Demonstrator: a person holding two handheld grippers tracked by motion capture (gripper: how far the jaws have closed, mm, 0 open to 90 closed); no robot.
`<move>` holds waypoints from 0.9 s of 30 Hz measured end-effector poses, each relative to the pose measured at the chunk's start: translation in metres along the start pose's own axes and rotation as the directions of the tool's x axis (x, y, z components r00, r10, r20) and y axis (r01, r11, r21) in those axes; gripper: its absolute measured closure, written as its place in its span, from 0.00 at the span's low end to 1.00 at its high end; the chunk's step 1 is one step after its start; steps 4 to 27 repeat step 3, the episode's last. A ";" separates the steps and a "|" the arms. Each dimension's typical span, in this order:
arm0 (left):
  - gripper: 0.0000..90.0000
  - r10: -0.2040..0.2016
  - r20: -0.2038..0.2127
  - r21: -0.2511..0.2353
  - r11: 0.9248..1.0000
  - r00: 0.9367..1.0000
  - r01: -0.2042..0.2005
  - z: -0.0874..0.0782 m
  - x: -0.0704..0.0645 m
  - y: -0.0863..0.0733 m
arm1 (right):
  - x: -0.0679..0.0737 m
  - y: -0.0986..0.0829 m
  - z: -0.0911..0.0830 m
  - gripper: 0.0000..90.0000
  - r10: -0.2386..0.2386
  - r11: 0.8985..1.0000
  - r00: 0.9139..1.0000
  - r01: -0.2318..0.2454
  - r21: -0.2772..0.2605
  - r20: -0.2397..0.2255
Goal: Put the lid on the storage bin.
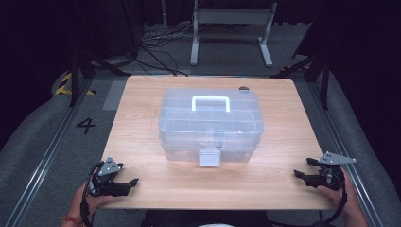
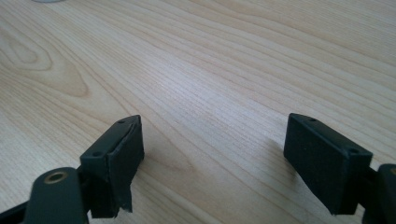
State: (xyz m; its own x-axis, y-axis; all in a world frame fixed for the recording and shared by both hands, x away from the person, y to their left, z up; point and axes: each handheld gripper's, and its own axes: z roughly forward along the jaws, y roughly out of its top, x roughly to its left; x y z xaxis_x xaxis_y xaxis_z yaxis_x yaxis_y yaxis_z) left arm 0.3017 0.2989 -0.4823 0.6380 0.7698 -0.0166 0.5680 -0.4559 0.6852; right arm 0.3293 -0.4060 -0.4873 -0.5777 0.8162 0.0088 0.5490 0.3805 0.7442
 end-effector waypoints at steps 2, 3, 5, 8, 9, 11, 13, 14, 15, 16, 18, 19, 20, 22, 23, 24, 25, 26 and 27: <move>0.17 0.002 -0.003 0.008 1.000 1.000 -0.002 0.000 0.000 0.001 | 0.000 0.000 0.000 0.23 0.000 1.000 1.000 0.000 0.000 0.000; 0.17 0.002 -0.003 0.008 1.000 1.000 -0.002 0.000 0.000 0.001 | 0.000 0.000 0.000 0.23 0.000 1.000 1.000 0.000 0.000 0.000; 0.17 0.002 -0.003 0.008 1.000 1.000 -0.002 0.000 0.000 0.001 | 0.000 0.000 0.000 0.23 0.000 1.000 1.000 0.000 0.000 0.000; 0.17 0.002 -0.003 0.008 1.000 1.000 -0.002 0.000 0.000 0.001 | 0.000 0.000 0.000 0.23 0.000 1.000 1.000 0.000 0.000 0.000; 0.17 0.002 -0.003 0.008 1.000 1.000 -0.002 0.000 0.000 0.001 | 0.000 0.000 0.000 0.23 0.000 1.000 1.000 0.000 0.000 0.000; 0.17 0.002 -0.003 0.008 1.000 1.000 -0.002 0.000 0.000 0.001 | 0.000 0.000 0.000 0.23 0.000 1.000 1.000 0.000 0.000 0.000; 0.17 0.002 -0.003 0.008 1.000 1.000 -0.002 0.000 0.000 0.001 | 0.000 0.000 0.000 0.23 0.000 1.000 1.000 0.000 0.000 0.000; 0.17 0.002 -0.003 0.008 1.000 1.000 -0.002 0.000 0.000 0.001 | 0.000 0.000 0.000 0.23 0.000 1.000 1.000 0.000 0.000 0.000; 0.17 0.002 -0.003 0.008 1.000 1.000 -0.002 0.000 0.000 0.001 | 0.000 0.000 0.000 0.23 0.000 1.000 1.000 0.000 0.000 0.000; 0.17 0.002 -0.003 0.008 1.000 1.000 -0.002 0.000 0.000 0.001 | 0.000 0.000 0.000 0.23 0.000 1.000 1.000 0.000 0.000 0.000; 0.17 0.002 -0.003 0.008 1.000 1.000 -0.002 0.000 0.000 0.001 | 0.000 0.000 0.000 0.23 0.000 1.000 1.000 0.000 0.000 0.000; 0.17 0.002 -0.003 0.008 1.000 1.000 -0.002 0.000 0.000 0.001 | 0.000 0.000 0.000 0.23 0.000 1.000 1.000 0.000 0.000 0.000; 0.17 0.002 -0.003 0.008 1.000 1.000 -0.002 0.000 0.000 0.001 | 0.000 0.000 0.000 0.23 0.000 1.000 1.000 0.000 0.000 0.000; 0.17 0.002 -0.003 0.008 1.000 1.000 -0.002 0.000 0.000 0.001 | 0.000 0.000 0.000 0.23 0.000 1.000 1.000 0.000 0.000 0.000; 0.17 0.002 -0.003 0.008 1.000 1.000 -0.002 0.000 0.000 0.001 | 0.000 0.000 0.000 0.23 0.000 1.000 1.000 0.000 0.000 0.000; 0.17 0.002 -0.003 0.008 1.000 1.000 -0.002 0.000 0.000 0.001 | 0.000 0.000 0.000 0.23 0.000 1.000 1.000 0.000 0.000 0.000; 0.17 0.002 -0.003 0.008 1.000 1.000 -0.002 0.000 0.000 0.001 | 0.000 0.000 0.000 0.23 0.000 1.000 1.000 0.000 0.000 0.000; 0.17 0.002 -0.003 0.008 1.000 1.000 -0.002 0.000 0.000 0.001 | 0.000 0.000 0.000 0.23 0.000 1.000 1.000 0.000 0.000 0.000; 0.17 0.002 -0.003 0.008 1.000 1.000 -0.002 0.000 0.000 0.001 | 0.000 0.000 0.000 0.23 0.000 1.000 1.000 0.000 0.000 0.000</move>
